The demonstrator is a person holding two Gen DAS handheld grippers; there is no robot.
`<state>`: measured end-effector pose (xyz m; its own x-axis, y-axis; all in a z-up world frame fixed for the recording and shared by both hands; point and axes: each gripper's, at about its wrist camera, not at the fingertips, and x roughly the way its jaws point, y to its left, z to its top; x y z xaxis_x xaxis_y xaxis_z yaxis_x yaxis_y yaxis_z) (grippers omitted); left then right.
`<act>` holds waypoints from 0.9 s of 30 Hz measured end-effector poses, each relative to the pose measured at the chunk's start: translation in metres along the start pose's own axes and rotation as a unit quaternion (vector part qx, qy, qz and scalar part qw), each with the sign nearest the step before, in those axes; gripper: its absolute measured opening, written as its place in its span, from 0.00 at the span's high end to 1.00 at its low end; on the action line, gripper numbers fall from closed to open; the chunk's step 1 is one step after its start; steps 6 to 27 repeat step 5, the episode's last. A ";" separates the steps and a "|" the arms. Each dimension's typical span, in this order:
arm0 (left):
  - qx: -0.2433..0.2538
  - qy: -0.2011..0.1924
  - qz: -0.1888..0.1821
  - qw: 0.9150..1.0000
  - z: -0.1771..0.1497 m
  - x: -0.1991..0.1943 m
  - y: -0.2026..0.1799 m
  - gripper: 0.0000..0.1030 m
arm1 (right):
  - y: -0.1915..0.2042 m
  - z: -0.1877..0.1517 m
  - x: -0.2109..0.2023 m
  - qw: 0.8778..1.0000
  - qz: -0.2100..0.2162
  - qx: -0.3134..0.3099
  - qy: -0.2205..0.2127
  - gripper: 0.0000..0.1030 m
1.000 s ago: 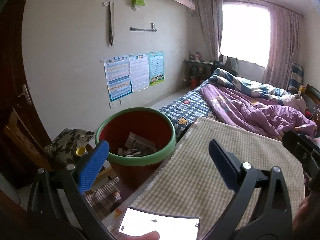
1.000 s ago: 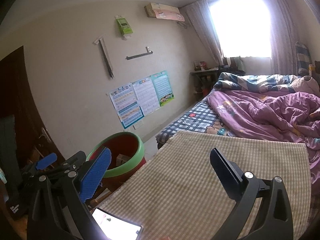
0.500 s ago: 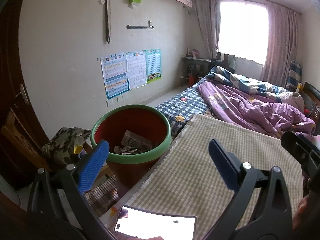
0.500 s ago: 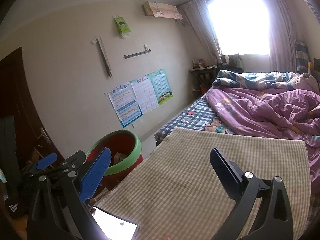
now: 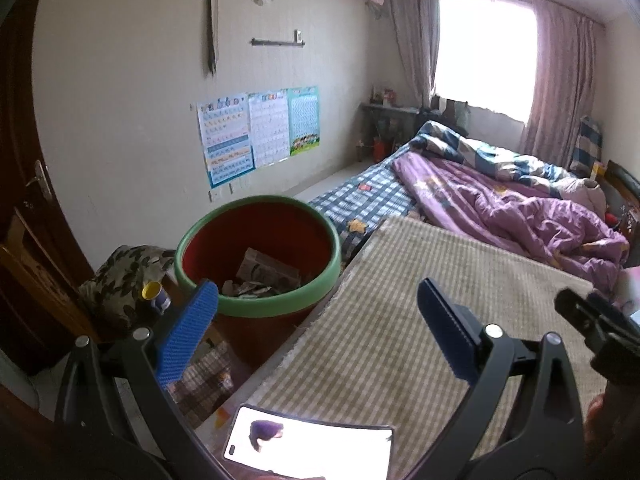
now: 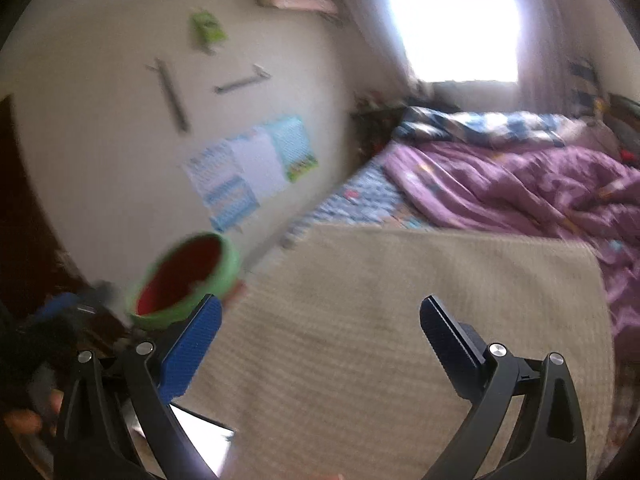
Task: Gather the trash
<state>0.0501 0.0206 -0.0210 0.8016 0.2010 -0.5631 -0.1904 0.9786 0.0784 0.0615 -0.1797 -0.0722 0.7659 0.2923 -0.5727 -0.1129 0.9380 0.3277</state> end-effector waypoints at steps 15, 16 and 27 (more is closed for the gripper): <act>-0.005 0.008 0.023 1.000 -0.004 0.005 0.016 0.05 | -0.074 -0.023 0.025 0.989 -0.137 0.030 0.045 0.07; -0.005 0.008 0.023 1.000 -0.004 0.005 0.016 0.05 | -0.074 -0.023 0.025 0.989 -0.137 0.030 0.045 0.07; -0.005 0.008 0.023 1.000 -0.004 0.005 0.016 0.05 | -0.074 -0.023 0.025 0.989 -0.137 0.030 0.045 0.07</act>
